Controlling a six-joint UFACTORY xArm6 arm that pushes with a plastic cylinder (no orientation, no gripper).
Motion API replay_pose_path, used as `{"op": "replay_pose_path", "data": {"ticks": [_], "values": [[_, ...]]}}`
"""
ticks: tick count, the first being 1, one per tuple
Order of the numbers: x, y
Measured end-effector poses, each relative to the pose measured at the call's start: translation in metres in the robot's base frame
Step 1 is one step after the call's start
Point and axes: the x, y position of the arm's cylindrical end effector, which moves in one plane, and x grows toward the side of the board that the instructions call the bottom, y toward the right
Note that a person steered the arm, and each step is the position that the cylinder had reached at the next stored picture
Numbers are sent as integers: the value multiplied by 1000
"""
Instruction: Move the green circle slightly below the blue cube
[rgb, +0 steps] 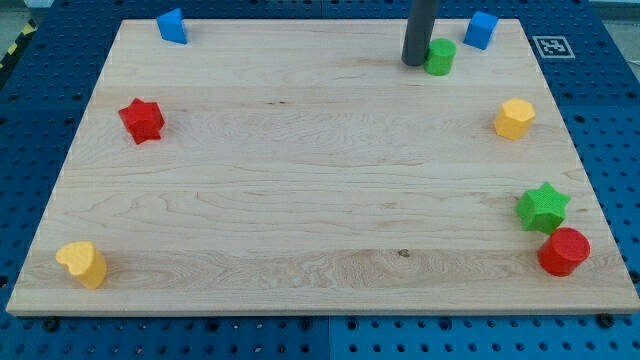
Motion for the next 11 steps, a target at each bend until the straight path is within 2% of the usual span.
{"op": "replay_pose_path", "data": {"ticks": [2, 4, 7, 9, 10, 11], "values": [[17, 42], [30, 46], [29, 77], [29, 78], [29, 16], [30, -83]]}}
